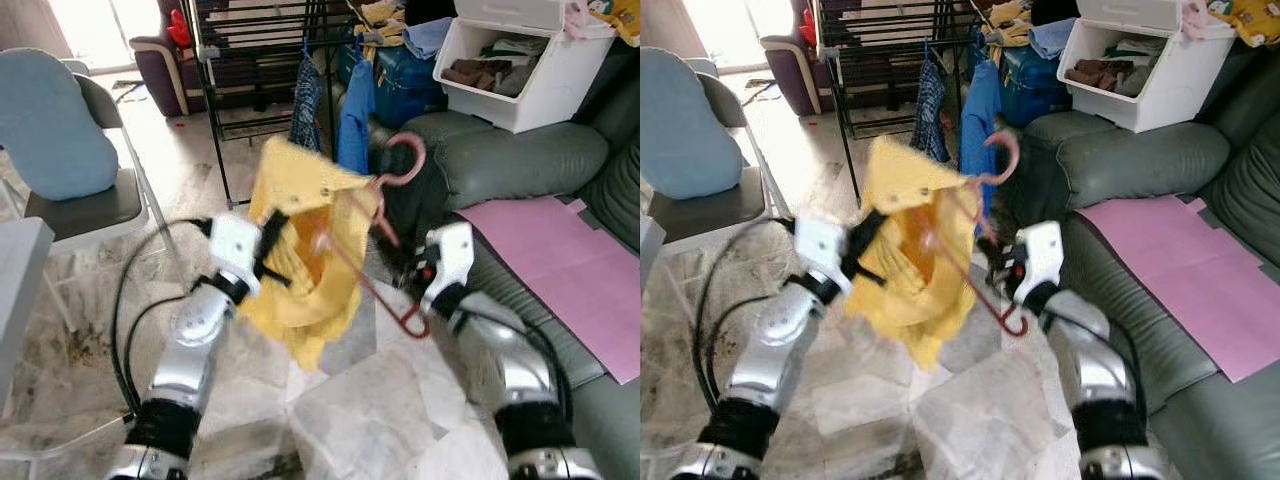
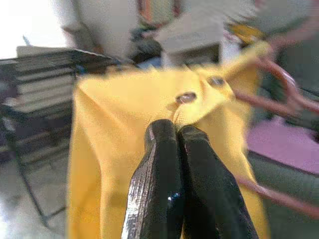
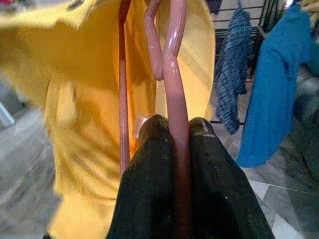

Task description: Hang hanger

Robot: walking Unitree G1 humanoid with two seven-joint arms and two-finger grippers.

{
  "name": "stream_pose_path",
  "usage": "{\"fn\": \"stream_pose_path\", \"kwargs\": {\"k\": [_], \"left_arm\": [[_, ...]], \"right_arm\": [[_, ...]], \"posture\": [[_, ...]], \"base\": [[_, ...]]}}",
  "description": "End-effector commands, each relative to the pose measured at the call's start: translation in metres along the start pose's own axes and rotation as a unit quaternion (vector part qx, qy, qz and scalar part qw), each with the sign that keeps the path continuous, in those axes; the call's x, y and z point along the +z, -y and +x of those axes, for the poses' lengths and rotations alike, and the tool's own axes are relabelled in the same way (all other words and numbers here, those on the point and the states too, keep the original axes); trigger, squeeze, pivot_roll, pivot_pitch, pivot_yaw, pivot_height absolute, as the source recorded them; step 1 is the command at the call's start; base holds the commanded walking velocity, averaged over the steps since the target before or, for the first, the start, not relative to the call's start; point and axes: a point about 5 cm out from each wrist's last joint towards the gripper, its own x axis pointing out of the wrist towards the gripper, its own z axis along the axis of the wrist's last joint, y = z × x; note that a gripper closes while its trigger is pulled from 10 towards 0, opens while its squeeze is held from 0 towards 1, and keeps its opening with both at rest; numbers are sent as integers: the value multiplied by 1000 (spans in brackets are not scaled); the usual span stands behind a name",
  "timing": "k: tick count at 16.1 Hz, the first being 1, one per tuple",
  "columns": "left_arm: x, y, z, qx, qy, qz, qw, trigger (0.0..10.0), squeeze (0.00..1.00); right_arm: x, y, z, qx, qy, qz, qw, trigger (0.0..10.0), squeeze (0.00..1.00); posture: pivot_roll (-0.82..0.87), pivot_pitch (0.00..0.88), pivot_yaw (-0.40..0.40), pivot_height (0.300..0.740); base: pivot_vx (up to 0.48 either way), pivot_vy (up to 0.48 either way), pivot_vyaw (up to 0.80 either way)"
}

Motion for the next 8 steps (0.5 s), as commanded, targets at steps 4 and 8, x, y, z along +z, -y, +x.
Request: {"fn": "stream_pose_path", "kwargs": {"k": [4, 8], "left_arm": [[1, 37, 6, -104, -8, -2, 995, 0, 0], [-9, 58, -1, -167, -33, 5, 985, 0, 0]], "right_arm": [[22, 5, 9, -10, 34, 11, 999, 10000, 0], [24, 1, 6, 6, 39, -2, 999, 10000, 0]], "posture": [[-120, 0, -18, 740], [-126, 0, -18, 740]], "base": [[0, 0, 0], [0, 0, 0]]}}
